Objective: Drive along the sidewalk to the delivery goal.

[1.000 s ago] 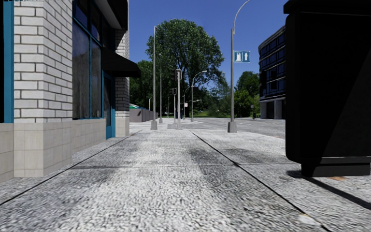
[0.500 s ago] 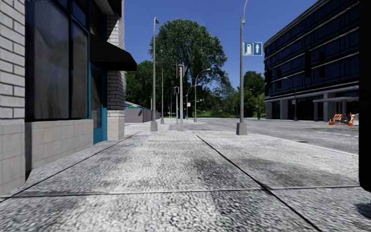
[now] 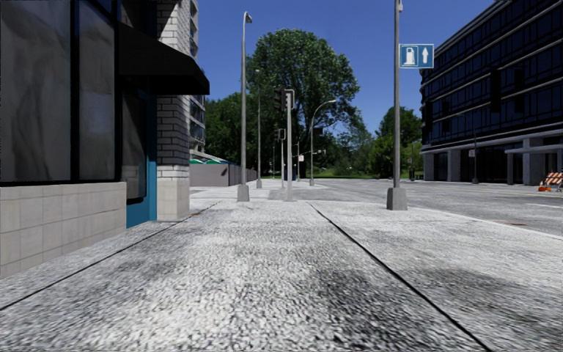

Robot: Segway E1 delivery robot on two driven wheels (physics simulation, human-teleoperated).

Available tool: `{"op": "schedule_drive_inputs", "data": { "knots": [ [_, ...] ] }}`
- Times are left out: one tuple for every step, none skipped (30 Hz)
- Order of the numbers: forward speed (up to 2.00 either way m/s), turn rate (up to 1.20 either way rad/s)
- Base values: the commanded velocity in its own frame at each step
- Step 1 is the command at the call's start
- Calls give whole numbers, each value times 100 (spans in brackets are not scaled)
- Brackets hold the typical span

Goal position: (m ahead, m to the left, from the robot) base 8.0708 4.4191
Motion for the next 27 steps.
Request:
{"op": "schedule_drive_inputs", "data": {
  "knots": [
    [200, 6],
    [200, 6],
    [200, 0],
    [200, 0],
    [200, 0],
    [200, 0],
    [200, 0],
    [200, 0],
    [200, 0],
    [200, 0],
    [200, 0],
    [200, 0],
    [200, 0],
    [200, 0],
    [200, 0],
    [200, 0],
    [200, 0],
    [200, 0],
    [200, 0],
    [200, 0],
    [200, 0],
    [200, 0],
    [200, 0],
    [200, 0],
    [200, 0],
    [200, 0],
    [200, 0]
  ]
}}
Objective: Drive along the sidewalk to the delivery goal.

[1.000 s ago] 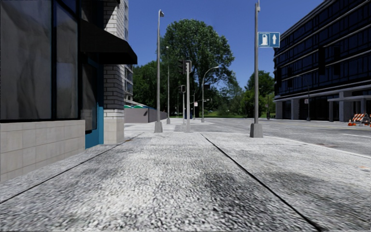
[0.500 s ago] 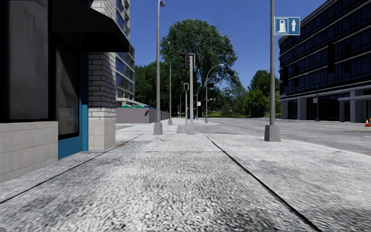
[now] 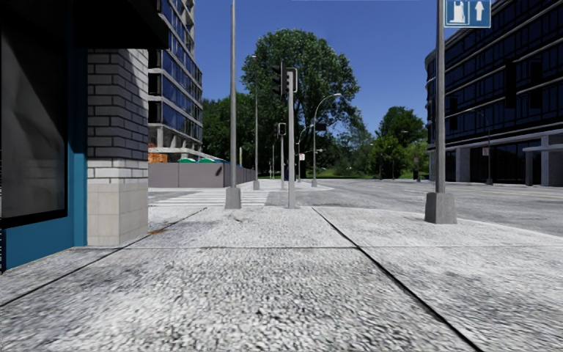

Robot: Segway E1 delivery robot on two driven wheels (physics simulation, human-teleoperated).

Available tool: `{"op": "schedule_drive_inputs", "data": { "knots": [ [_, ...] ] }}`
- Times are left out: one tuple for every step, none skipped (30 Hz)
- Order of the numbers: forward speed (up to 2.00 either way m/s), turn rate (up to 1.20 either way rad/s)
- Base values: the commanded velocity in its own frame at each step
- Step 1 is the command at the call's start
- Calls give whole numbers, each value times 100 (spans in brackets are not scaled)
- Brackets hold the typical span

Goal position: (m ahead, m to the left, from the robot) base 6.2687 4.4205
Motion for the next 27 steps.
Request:
{"op": "schedule_drive_inputs", "data": {
  "knots": [
    [200, 0],
    [200, 0],
    [200, 0],
    [200, 0],
    [200, 0],
    [200, 0],
    [200, 0],
    [200, 0],
    [200, 0],
    [200, 0],
    [200, 0],
    [200, 0],
    [200, 0],
    [200, 0],
    [200, 0],
    [200, 0],
    [198, 0],
    [196, 0],
    [190, 0],
    [183, 0],
    [175, 0],
    [163, 0],
    [163, 0],
    [156, 0],
    [151, 0],
    [146, 0],
    [146, 0]
  ]
}}
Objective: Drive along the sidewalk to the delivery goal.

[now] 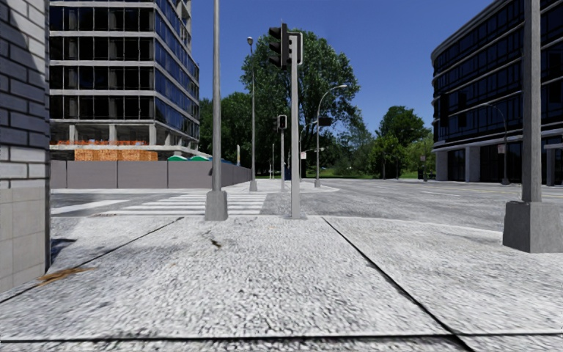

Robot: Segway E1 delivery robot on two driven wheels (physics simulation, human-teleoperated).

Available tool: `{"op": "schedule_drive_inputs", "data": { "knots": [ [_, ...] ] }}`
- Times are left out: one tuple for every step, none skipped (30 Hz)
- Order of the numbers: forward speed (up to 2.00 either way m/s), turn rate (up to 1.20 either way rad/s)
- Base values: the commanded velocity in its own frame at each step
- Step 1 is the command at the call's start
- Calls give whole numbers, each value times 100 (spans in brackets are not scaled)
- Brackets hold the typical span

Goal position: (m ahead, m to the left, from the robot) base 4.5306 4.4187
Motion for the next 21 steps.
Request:
{"op": "schedule_drive_inputs", "data": {
  "knots": [
    [129, 6],
    [117, 16],
    [117, 16],
    [113, 20],
    [106, 22],
    [105, 25],
    [105, 25],
    [104, 28],
    [104, 30],
    [104, 30],
    [104, 30],
    [104, 33],
    [103, 41],
    [98, 52],
    [95, 56],
    [95, 56],
    [94, 57],
    [94, 57],
    [94, 57],
    [94, 57],
    [94, 57]
  ]
}}
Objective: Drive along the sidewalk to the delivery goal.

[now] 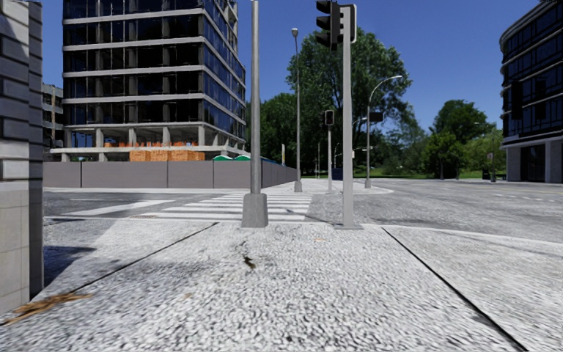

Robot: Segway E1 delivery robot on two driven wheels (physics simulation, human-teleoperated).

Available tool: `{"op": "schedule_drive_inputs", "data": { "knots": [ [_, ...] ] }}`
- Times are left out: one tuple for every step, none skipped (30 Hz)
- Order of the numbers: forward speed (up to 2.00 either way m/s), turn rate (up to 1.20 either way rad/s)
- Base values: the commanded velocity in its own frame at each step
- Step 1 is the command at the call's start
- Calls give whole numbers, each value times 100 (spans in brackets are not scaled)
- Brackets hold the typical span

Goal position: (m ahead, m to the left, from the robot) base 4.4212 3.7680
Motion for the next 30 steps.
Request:
{"op": "schedule_drive_inputs", "data": {
  "knots": [
    [94, 57],
    [95, 57],
    [95, 57],
    [96, 57],
    [98, 56],
    [104, 37],
    [104, 37],
    [111, 12],
    [117, 2],
    [119, 0],
    [119, 0],
    [121, 0],
    [123, 0],
    [124, 0],
    [124, 0],
    [124, 8],
    [125, 15],
    [127, 18],
    [127, 18],
    [129, 19],
    [131, 19],
    [131, 19],
    [131, 19],
    [131, 20],
    [132, 24],
    [132, 27],
    [132, 27],
    [132, 29],
    [132, 32],
    [134, 34]
  ]
}}
